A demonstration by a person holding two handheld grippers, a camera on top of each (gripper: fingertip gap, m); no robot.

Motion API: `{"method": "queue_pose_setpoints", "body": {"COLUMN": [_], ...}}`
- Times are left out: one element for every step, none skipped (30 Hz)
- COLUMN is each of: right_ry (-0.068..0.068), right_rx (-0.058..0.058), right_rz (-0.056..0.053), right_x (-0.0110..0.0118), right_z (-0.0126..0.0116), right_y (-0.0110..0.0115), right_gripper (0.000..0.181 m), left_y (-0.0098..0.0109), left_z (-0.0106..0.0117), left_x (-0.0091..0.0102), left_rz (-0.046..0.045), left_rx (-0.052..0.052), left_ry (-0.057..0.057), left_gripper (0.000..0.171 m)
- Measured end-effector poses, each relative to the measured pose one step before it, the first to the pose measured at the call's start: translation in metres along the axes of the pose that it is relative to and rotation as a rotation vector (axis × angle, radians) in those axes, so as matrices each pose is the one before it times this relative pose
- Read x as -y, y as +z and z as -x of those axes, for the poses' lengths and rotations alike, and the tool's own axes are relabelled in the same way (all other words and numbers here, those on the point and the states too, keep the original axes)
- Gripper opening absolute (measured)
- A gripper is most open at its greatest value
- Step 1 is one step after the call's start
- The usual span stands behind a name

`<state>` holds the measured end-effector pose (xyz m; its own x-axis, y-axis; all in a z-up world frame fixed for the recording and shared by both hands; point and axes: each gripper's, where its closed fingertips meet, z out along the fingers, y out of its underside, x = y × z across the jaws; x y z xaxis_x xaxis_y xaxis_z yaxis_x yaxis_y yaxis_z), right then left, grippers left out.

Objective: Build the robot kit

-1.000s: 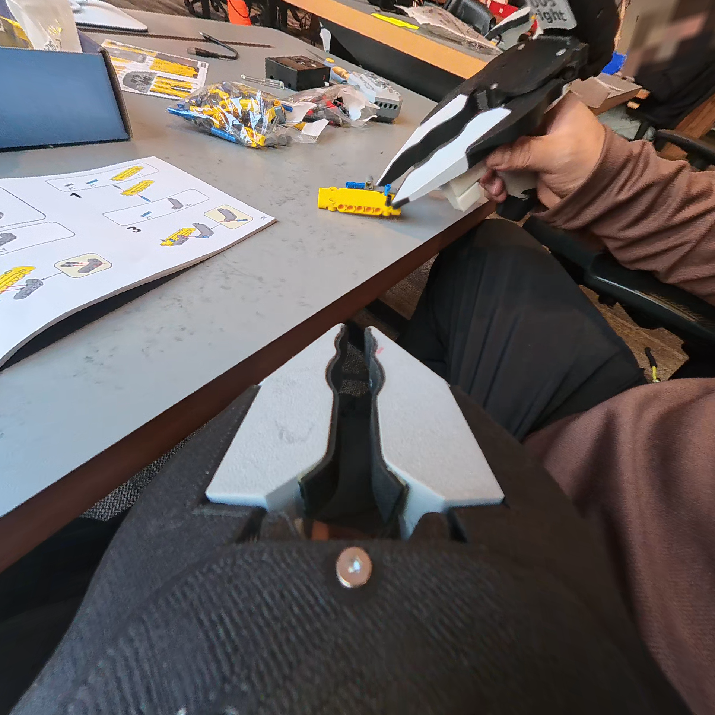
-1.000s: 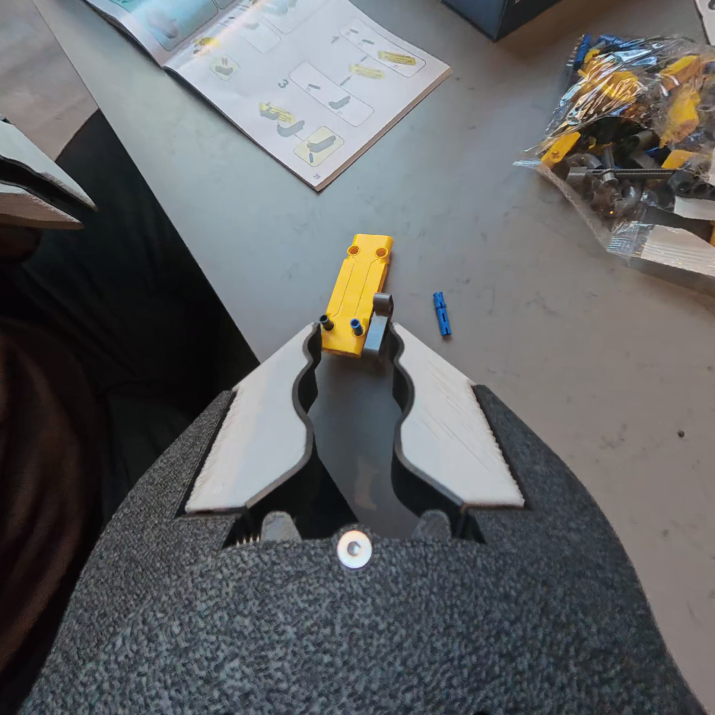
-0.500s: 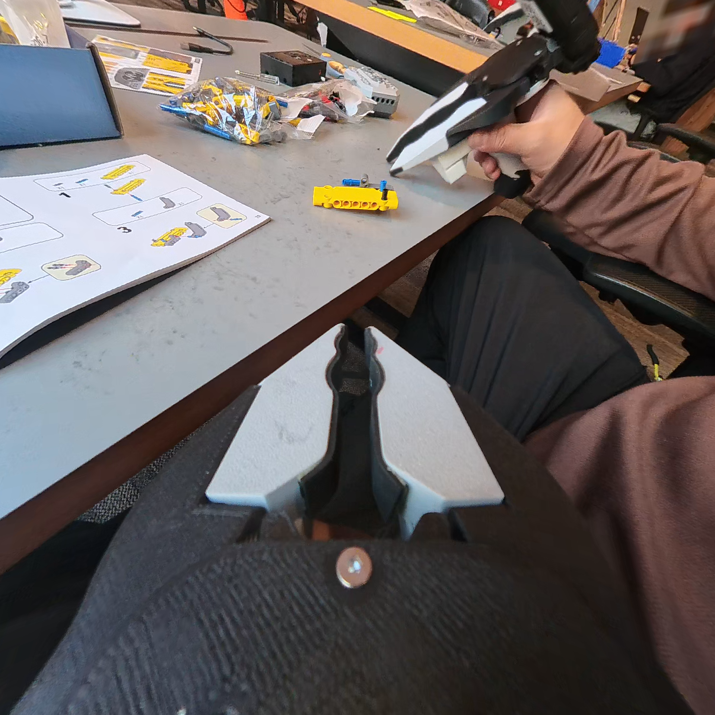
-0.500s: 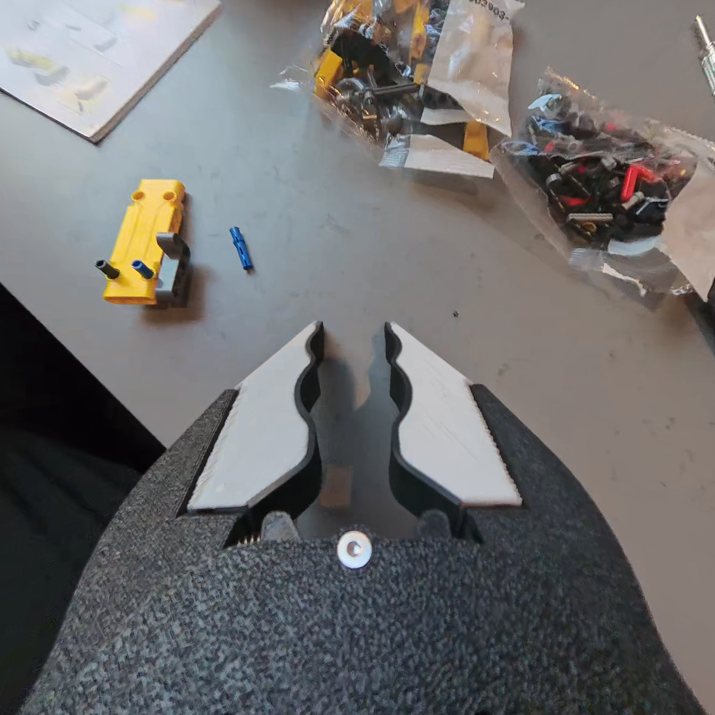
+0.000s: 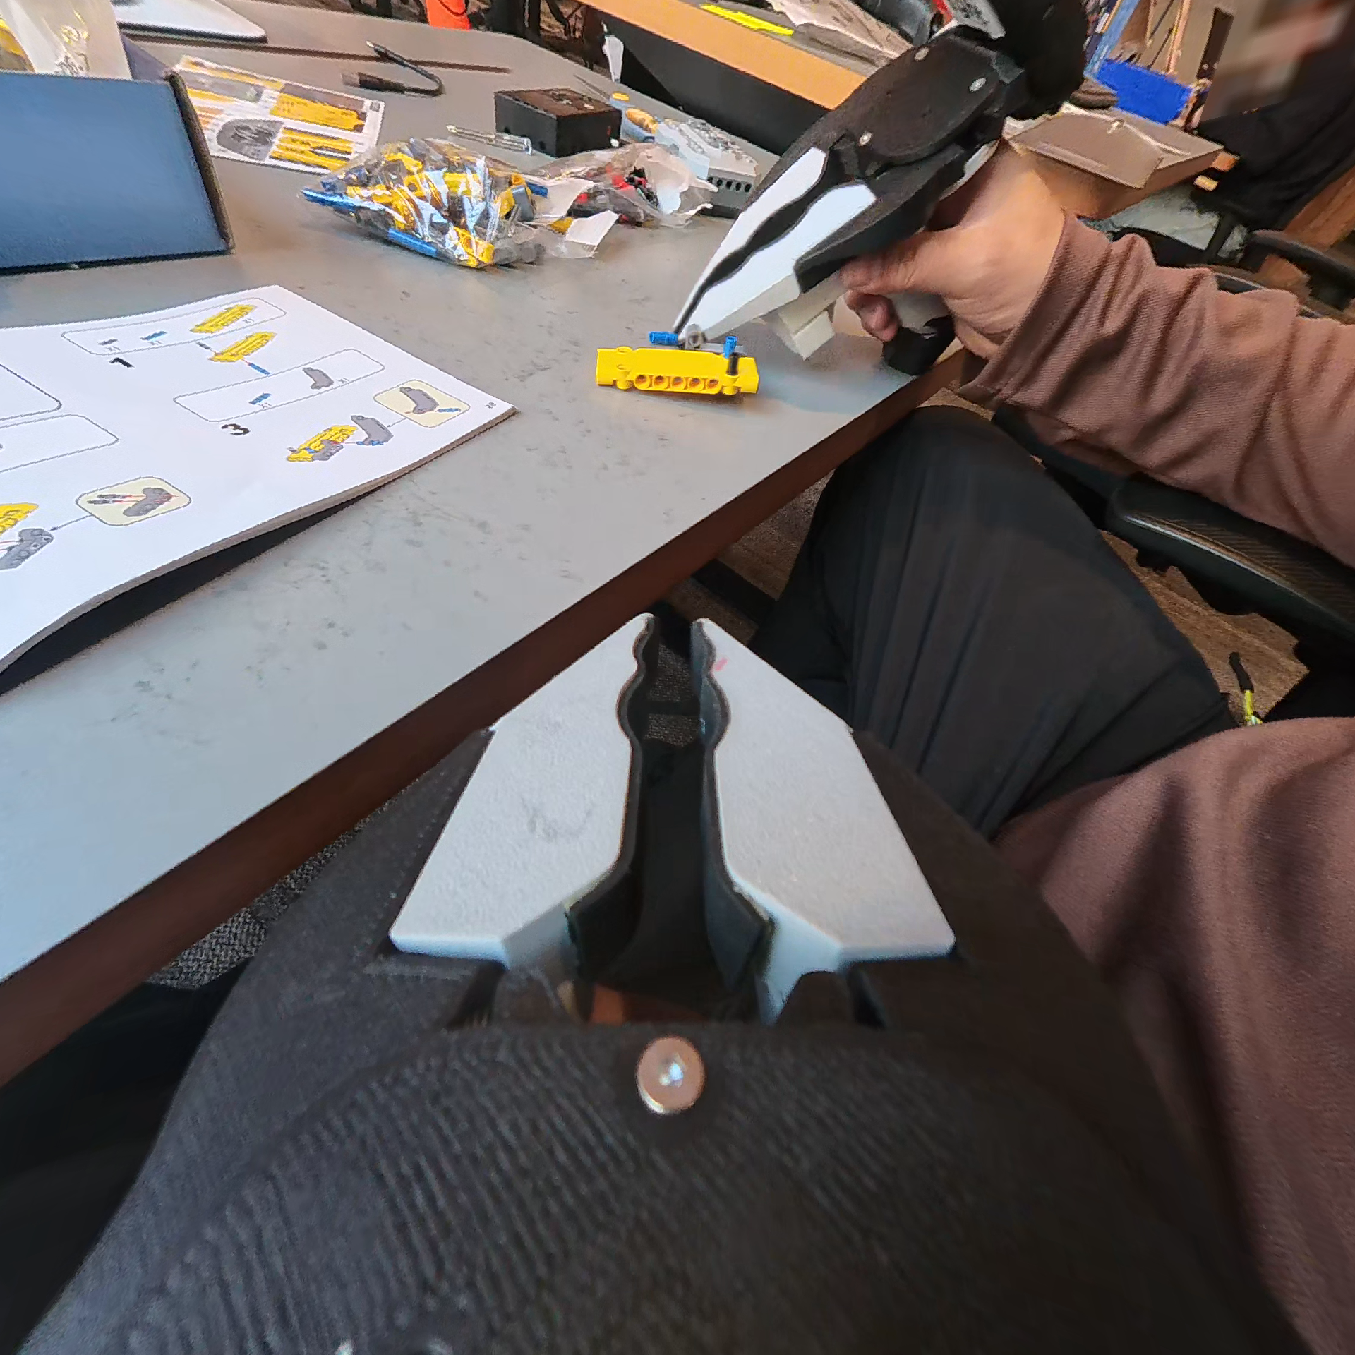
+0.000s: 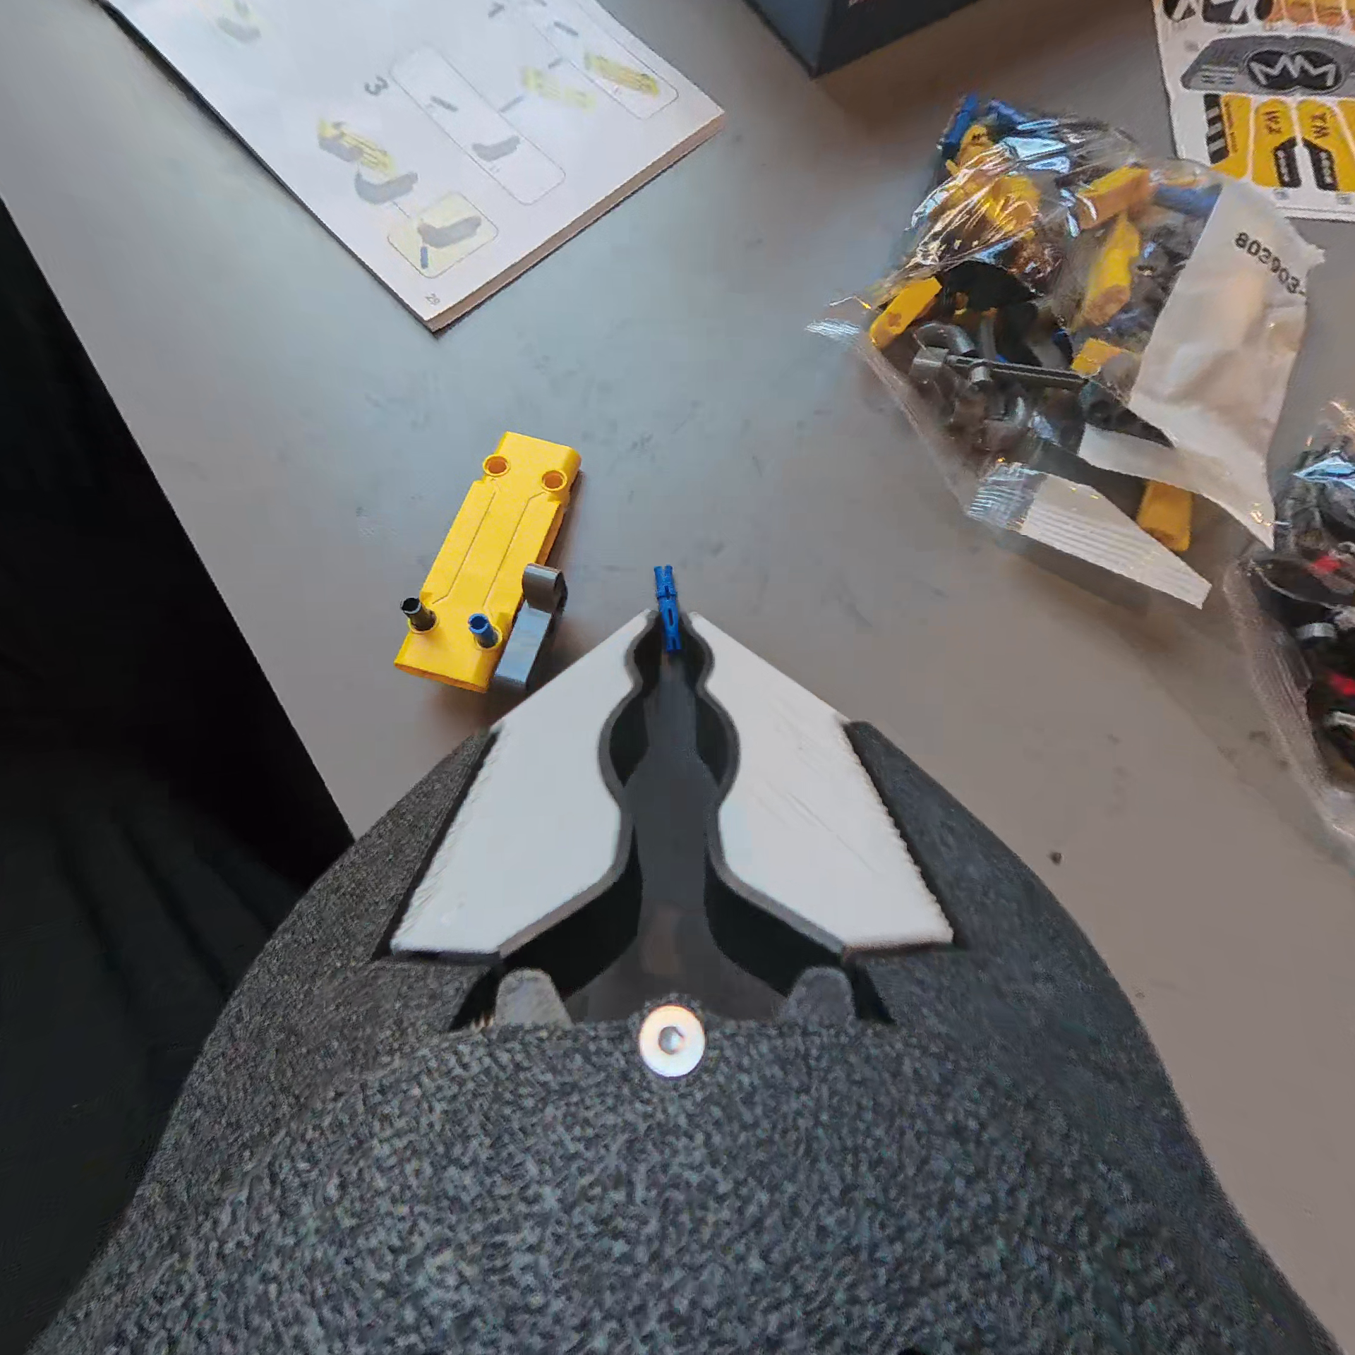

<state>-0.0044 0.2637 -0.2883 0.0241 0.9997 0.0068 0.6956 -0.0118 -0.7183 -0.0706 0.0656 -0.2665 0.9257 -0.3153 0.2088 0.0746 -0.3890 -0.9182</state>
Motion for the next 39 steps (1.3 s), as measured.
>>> {"method": "queue_pose_setpoints", "body": {"right_ry": [-0.0014, 0.0006, 0.0012, 0.0021, 0.0025, 0.0025, 0.0026, 0.0032, 0.0037, 0.0036, 0.0037, 0.0038, 0.0025, 0.0001, -0.0017, -0.0032, -0.0033, -0.0007, 0.0023, 0.0028, 0.0021, 0.0009, 0.0001, 0.0004, 0.0011, 0.0007, 0.0005, -0.0002, -0.0056, -0.0111, -0.0105, -0.0066, -0.0026, -0.0004, -0.0008, -0.0015, -0.0011, -0.0027, -0.0057], "right_rx": [0.0044, 0.0036, 0.0038, 0.0017, -0.0002, -0.0004, 0.0001, 0.0014, 0.0036, 0.0042, 0.0024, 0.0021, 0.0029, 0.0018, -0.0008, -0.0014, -0.0009, -0.0004, 0.0010, 0.0037, 0.0049, 0.0048, 0.0052, 0.0043, 0.0018, -0.0016, -0.0049, -0.0055, -0.0038, -0.0018, 0.0001, 0.0009, -0.0017, -0.0002, 0.0004, -0.0025, -0.0019, 0.0011, 0.0032], "right_rz": [-0.0006, -0.0010, -0.0007, -0.0004, -0.0003, -0.0003, -0.0001, 0.0000, 0.0001, -0.0002, -0.0008, -0.0009, -0.0008, -0.0002, 0.0005, 0.0007, -0.0008, -0.0013, -0.0016, -0.0016, -0.0022, -0.0043, -0.0069, -0.0090, -0.0098, -0.0091, -0.0066, -0.0009, 0.0046, 0.0037, -0.0022, -0.0066, -0.0036, 0.0022, 0.0051, 0.0062, 0.0090, 0.0077, 0.0014], "right_x": [-0.00006, -0.00021, -0.00045, -0.00071, -0.00092, -0.00112, -0.00156, -0.00191, -0.00213, -0.00215, -0.00180, -0.00150, -0.00098, -0.00047, -0.00016, 0.00008, 0.00010, -0.00002, 0.00010, 0.00004, 0.00013, 0.00042, 0.00073, 0.00098, 0.00092, 0.00070, 0.00016, -0.00075, -0.00153, -0.00130, -0.00017, 0.00072, 0.00034, -0.00046, -0.00069, -0.00060, -0.00080, -0.00047, 0.00040], "right_z": [0.00031, 0.00023, 0.00019, -0.00004, -0.00048, -0.00061, -0.00085, -0.00075, -0.00051, -0.00053, -0.00046, -0.00040, 0.00004, 0.00024, 0.00007, 0.00009, 0.00004, -0.00011, -0.00020, 0.00011, 0.00023, 0.00034, 0.00055, 0.00035, -0.00003, -0.00065, -0.00123, -0.00140, -0.00096, -0.00016, 0.00058, 0.00067, 0.00018, 0.00024, 0.00029, -0.00007, -0.00015, 0.00046, 0.00104], "right_y": [0.00033, -0.00014, -0.00052, -0.00076, -0.00098, -0.00134, -0.00164, -0.00201, -0.00209, -0.00214, -0.00196, -0.00153, -0.00096, -0.00035, 0.00003, 0.00031, 0.00006, -0.00012, -0.00018, -0.00011, -0.00021, -0.00035, -0.00067, -0.00088, -0.00119, -0.00126, -0.00138, -0.00116, -0.00075, -0.00066, -0.00064, -0.00082, -0.00039, -0.00002, 0.00029, 0.00079, 0.00110, 0.00119, 0.00072], "right_gripper": [0.005, 0.005, 0.005, 0.005, 0.005, 0.005, 0.005, 0.005, 0.005, 0.005, 0.005, 0.005, 0.005, 0.005, 0.005, 0.006, 0.006, 0.006, 0.006, 0.009, 0.011, 0.013, 0.014, 0.014, 0.014, 0.014, 0.014, 0.014, 0.015, 0.016, 0.016, 0.016, 0.016, 0.017, 0.018, 0.018, 0.018, 0.018, 0.018], "left_y": [0.00020, 0.00016, 0.00011, 0.00021, 0.00016, 0.00010, -0.00004, -0.00015, -0.00013, -0.00023, -0.00009, -0.00006, 0.00005, 0.00025, 0.00027, 0.00028, 0.00034, 0.00024, 0.00022, 0.00020, 0.00005, 0.00017, 0.00009, -0.00005, 0.00004, -0.00005, -0.00005, -0.00027, -0.00054, -0.00064, -0.00049, -0.00033, -0.00002, 0.00022, 0.00026, 0.00029, 0.00028, 0.00032, 0.00016], "left_z": [0.00005, -0.00020, -0.00018, -0.00039, -0.00029, -0.00006, 0.00003, 0.00005, 0.00025, 0.00021, 0.00034, 0.00012, -0.00005, -0.00012, -0.00037, -0.00033, -0.00043, -0.00038, -0.00011, -0.00007, 0.00007, 0.00020, 0.00017, 0.00006, 0.00020, 0.00054, 0.00072, 0.00069, 0.00052, 0.00028, 0.00012, -0.00019, -0.00051, -0.00057, -0.00068, -0.00053, -0.00058, -0.00049, -0.00030], "left_x": [-0.00007, -0.00013, -0.00001, 0.00000, -0.00013, -0.00002, -0.00009, 0.00008, 0.00012, 0.00012, 0.00007, 0.00004, -0.00010, -0.00006, -0.00013, -0.00020, -0.00025, -0.00016, -0.00017, -0.00007, -0.00006, -0.00001, -0.00004, -0.00004, -0.00007, -0.00028, -0.00010, 0.00023, 0.00049, 0.00047, 0.00026, -0.00012, -0.00021, -0.00025, -0.00034, -0.00027, -0.00021, -0.00011, -0.00013], "left_rz": [0.00075, 0.00044, 0.00027, 0.00047, 0.00045, 0.00039, 0.00063, -0.00016, -0.00096, -0.00067, -0.00035, -0.00016, 0.00041, 0.00061, 0.00068, 0.00111, 0.00138, 0.00109, 0.00067, 0.00058, 0.00035, 0.00058, 0.00051, -0.00005, 0.00044, 0.00096, 0.00072, -0.00043, -0.00236, -0.00280, -0.00178, -0.00023, 0.00106, 0.00176, 0.00202, 0.00154, 0.00118, 0.00083, 0.00080], "left_rx": [-0.0007, -0.0007, -0.0009, -0.0018, -0.0011, -0.0003, 0.0000, 0.0002, 0.0003, 0.0010, 0.0007, 0.0000, -0.0008, -0.0013, -0.0013, -0.0009, -0.0007, -0.0001, 0.0004, 0.0010, 0.0011, 0.0011, 0.0013, 0.0008, 0.0016, 0.0037, 0.0038, 0.0025, 0.0011, 0.0005, 0.0006, -0.0004, -0.0012, -0.0011, 0.0000, 0.0007, 0.0001, -0.0003, 0.0005], "left_ry": [-0.0009, 0.0003, 0.0002, -0.0003, 0.0000, 0.0005, 0.0005, -0.0003, -0.0006, -0.0005, -0.0004, -0.0008, -0.0013, -0.0009, 0.0001, 0.0013, 0.0020, 0.0021, 0.0021, 0.0018, 0.0014, 0.0011, 0.0008, 0.0011, 0.0023, 0.0032, 0.0026, 0.0004, -0.0015, -0.0015, -0.0007, -0.0001, 0.0010, 0.0028, 0.0048, 0.0056, 0.0048, 0.0037, 0.0027], "left_gripper": [0.006, 0.006, 0.006, 0.006, 0.006, 0.006, 0.006, 0.006, 0.006, 0.006, 0.006, 0.006, 0.006, 0.006, 0.006, 0.007, 0.007, 0.007, 0.007, 0.006, 0.007, 0.007, 0.007, 0.006, 0.007, 0.006, 0.006, 0.006, 0.006, 0.006, 0.006, 0.006, 0.006, 0.006, 0.006, 0.006, 0.006, 0.006, 0.006]}}
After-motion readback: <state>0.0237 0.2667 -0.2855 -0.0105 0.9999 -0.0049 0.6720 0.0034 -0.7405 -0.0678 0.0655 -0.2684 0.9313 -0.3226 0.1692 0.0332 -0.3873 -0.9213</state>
